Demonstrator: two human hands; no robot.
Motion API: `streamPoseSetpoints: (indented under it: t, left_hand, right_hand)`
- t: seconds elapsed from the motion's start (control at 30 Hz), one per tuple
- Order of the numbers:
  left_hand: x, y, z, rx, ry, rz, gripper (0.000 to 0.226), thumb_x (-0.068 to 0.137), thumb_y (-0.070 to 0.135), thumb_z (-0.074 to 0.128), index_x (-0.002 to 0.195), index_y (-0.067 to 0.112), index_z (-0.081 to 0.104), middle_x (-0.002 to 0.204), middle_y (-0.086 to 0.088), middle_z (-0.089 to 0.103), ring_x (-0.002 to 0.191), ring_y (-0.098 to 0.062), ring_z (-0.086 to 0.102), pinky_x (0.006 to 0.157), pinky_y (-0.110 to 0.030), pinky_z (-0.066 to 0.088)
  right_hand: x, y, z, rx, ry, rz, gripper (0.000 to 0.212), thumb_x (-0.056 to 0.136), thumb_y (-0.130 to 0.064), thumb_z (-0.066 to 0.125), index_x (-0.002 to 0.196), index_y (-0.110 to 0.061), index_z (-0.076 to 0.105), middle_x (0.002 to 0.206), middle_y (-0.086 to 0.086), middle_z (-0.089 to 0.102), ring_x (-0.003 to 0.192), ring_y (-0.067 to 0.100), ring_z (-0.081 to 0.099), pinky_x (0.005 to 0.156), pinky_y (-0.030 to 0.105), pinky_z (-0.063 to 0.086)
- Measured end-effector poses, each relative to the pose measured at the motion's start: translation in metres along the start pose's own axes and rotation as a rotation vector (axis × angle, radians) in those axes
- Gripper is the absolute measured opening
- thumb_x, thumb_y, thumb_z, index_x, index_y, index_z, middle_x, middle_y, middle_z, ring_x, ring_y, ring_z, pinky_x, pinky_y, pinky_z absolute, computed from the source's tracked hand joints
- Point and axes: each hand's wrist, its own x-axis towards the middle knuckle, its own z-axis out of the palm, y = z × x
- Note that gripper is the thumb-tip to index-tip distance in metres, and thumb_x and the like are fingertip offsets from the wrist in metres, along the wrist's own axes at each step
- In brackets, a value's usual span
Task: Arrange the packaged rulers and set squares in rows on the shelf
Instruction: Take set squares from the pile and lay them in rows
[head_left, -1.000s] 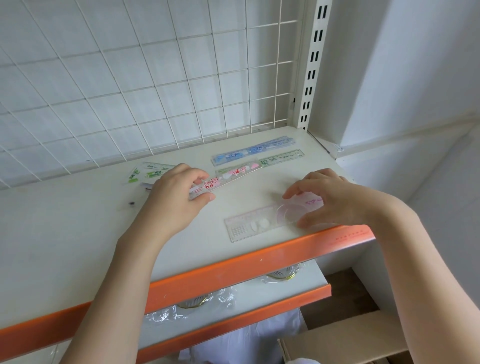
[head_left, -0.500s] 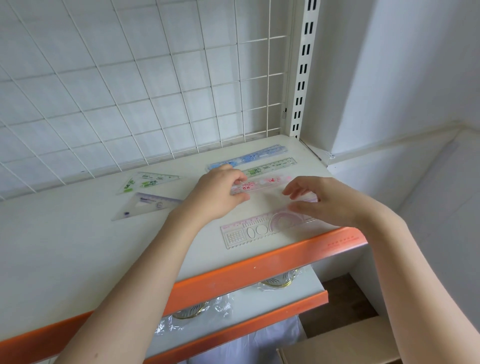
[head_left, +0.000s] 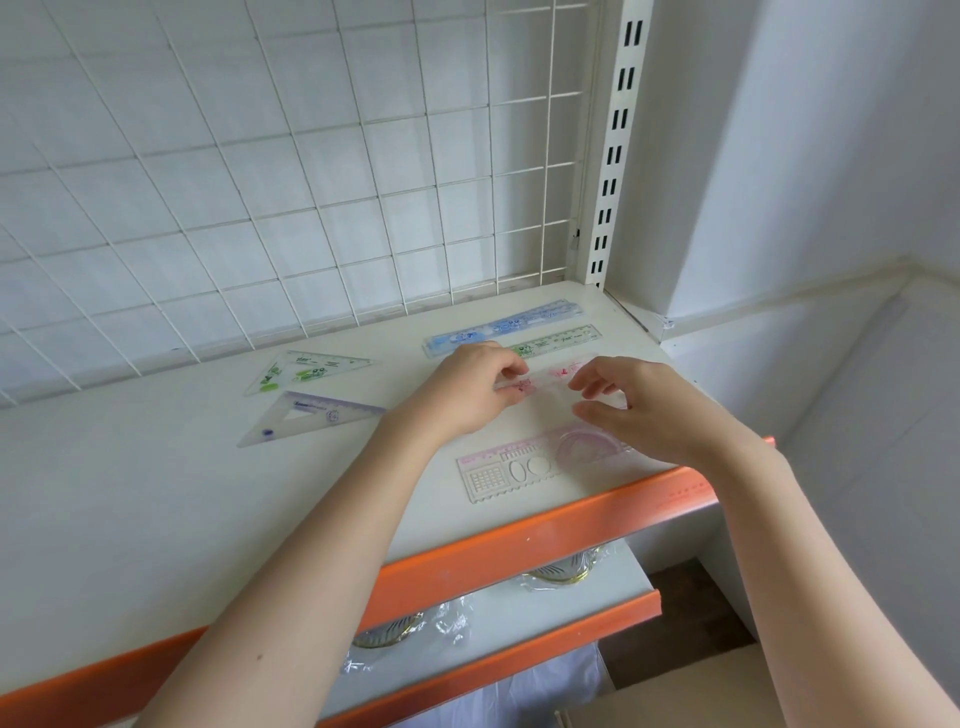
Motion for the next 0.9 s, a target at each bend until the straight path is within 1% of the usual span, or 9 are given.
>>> streamPoseSetpoints:
  t: [0.07, 0.13, 0.23, 0.43, 0.53, 0.6, 0.67, 0.73, 0.9]
  left_hand:
    - [0.000, 0.001, 0.002, -0.033, 0.014, 0.001, 0.031, 0.088, 0.023, 0.064, 0.116, 0.011, 0.063, 0.114, -0.005, 0.063, 0.103, -0.016, 0.057, 0.087, -0.021, 0.039]
    - [0.002, 0.004, 0.004, -0.080, 0.025, -0.004, 0.029, 0.087, 0.020, 0.064, 0.114, 0.010, 0.064, 0.113, -0.005, 0.064, 0.102, -0.016, 0.057, 0.083, -0.018, 0.039]
    - [0.005, 0.008, 0.007, -0.132, 0.018, -0.001, 0.027, 0.086, 0.015, 0.063, 0.113, 0.011, 0.065, 0.112, -0.004, 0.064, 0.101, -0.017, 0.058, 0.080, -0.017, 0.039]
    - [0.006, 0.011, 0.003, -0.144, -0.023, 0.019, 0.028, 0.088, 0.019, 0.062, 0.114, 0.010, 0.062, 0.115, -0.005, 0.061, 0.104, -0.019, 0.056, 0.089, -0.028, 0.043]
    - [0.000, 0.005, -0.008, -0.102, -0.036, 0.031, 0.035, 0.088, 0.023, 0.062, 0.120, 0.009, 0.059, 0.122, -0.005, 0.059, 0.110, -0.020, 0.054, 0.093, -0.028, 0.041]
    - [-0.009, -0.005, -0.017, -0.069, -0.033, 0.031, 0.037, 0.089, 0.020, 0.061, 0.124, 0.011, 0.057, 0.127, -0.004, 0.057, 0.114, -0.019, 0.052, 0.095, -0.026, 0.038]
    - [-0.022, -0.018, -0.028, -0.024, -0.006, 0.022, 0.037, 0.089, 0.017, 0.060, 0.125, 0.012, 0.057, 0.128, -0.004, 0.057, 0.115, -0.020, 0.052, 0.096, -0.027, 0.039]
    - [-0.040, -0.033, -0.041, 0.013, 0.046, 0.006, 0.034, 0.088, 0.018, 0.060, 0.122, 0.013, 0.059, 0.123, -0.004, 0.059, 0.112, -0.022, 0.054, 0.096, -0.032, 0.041]
    - [-0.104, -0.079, -0.077, 0.083, 0.210, -0.111, 0.028, 0.087, 0.023, 0.063, 0.112, 0.011, 0.063, 0.112, -0.005, 0.063, 0.106, -0.026, 0.056, 0.090, -0.039, 0.044]
  right_hand:
    - [0.002, -0.005, 0.003, -0.005, 0.019, -0.009, 0.018, 0.089, -0.026, 0.061, 0.107, -0.021, 0.062, 0.101, -0.004, 0.062, 0.098, 0.014, 0.057, 0.076, 0.022, 0.038]
    - [0.003, -0.010, 0.006, -0.007, 0.032, -0.010, 0.019, 0.089, -0.025, 0.061, 0.107, -0.020, 0.063, 0.101, -0.003, 0.063, 0.098, 0.014, 0.056, 0.074, 0.019, 0.035]
    - [0.004, -0.017, 0.009, -0.021, 0.040, 0.007, 0.019, 0.089, -0.027, 0.061, 0.107, -0.021, 0.063, 0.102, -0.002, 0.063, 0.101, 0.013, 0.055, 0.076, 0.020, 0.035]
    - [0.002, -0.027, 0.013, -0.064, 0.047, 0.047, 0.019, 0.089, -0.026, 0.060, 0.107, -0.021, 0.063, 0.102, -0.002, 0.063, 0.102, 0.015, 0.054, 0.079, 0.023, 0.038]
    - [0.003, -0.033, 0.014, -0.082, 0.041, 0.065, 0.019, 0.090, -0.025, 0.060, 0.108, -0.020, 0.063, 0.103, -0.002, 0.063, 0.100, 0.017, 0.055, 0.076, 0.023, 0.036]
    - [0.005, -0.039, 0.018, -0.090, 0.039, 0.070, 0.019, 0.090, -0.025, 0.060, 0.107, -0.019, 0.063, 0.104, -0.003, 0.063, 0.099, 0.016, 0.056, 0.075, 0.022, 0.035]
    - [0.008, -0.048, 0.023, -0.098, 0.038, 0.062, 0.020, 0.089, -0.026, 0.060, 0.107, -0.019, 0.063, 0.105, -0.002, 0.063, 0.098, 0.017, 0.056, 0.079, 0.024, 0.039]
    - [0.011, -0.059, 0.030, -0.105, 0.034, 0.044, 0.020, 0.089, -0.027, 0.061, 0.107, -0.019, 0.063, 0.105, -0.002, 0.063, 0.097, 0.018, 0.058, 0.084, 0.027, 0.042]
    - [0.019, -0.097, 0.057, -0.121, -0.017, -0.020, 0.023, 0.090, -0.028, 0.059, 0.111, -0.019, 0.062, 0.106, -0.004, 0.060, 0.098, 0.018, 0.057, 0.077, 0.024, 0.038]
